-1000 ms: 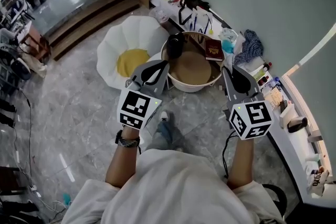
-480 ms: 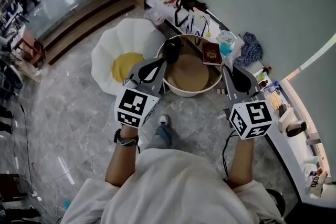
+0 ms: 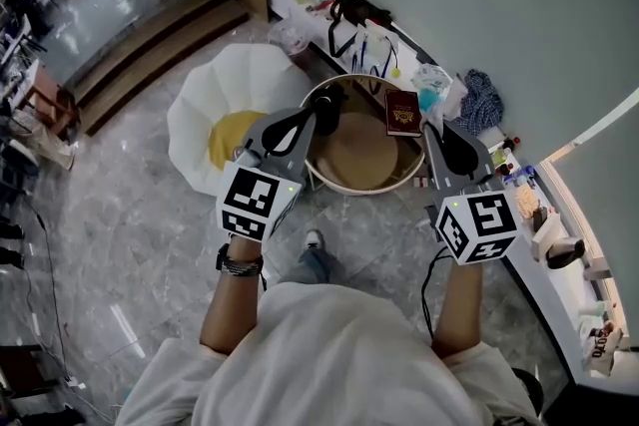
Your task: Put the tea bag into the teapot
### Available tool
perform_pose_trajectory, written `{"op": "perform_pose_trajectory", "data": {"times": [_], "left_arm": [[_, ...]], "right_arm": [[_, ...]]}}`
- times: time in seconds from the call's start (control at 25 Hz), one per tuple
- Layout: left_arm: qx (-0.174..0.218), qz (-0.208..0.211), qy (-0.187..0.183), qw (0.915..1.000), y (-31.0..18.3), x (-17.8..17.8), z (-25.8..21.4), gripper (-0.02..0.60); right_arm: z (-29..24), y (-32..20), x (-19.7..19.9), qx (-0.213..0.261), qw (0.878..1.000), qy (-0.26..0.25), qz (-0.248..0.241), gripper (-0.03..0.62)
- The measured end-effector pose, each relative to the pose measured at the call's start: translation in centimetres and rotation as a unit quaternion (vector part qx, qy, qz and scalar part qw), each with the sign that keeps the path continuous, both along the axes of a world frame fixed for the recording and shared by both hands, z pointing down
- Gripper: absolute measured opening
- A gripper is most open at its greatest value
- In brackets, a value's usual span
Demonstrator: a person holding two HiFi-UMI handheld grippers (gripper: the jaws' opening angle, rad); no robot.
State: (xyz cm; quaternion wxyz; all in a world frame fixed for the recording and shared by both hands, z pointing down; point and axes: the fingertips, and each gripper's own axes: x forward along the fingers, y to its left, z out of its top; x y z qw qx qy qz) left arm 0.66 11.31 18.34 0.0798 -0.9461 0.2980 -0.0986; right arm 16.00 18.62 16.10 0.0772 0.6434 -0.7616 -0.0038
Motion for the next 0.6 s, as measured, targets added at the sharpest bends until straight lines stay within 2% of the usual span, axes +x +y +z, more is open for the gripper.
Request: {"op": "perform_pose_trajectory", "data": {"times": [0.6], "left_arm": [[-0.016, 0.001, 0.004, 0.9999, -9.1, -0.4, 0.4, 0.006]], "right_arm": [[0.2, -8.7, -0.3, -0.015, 1.0, -0.011, 0.003, 0.044]]}}
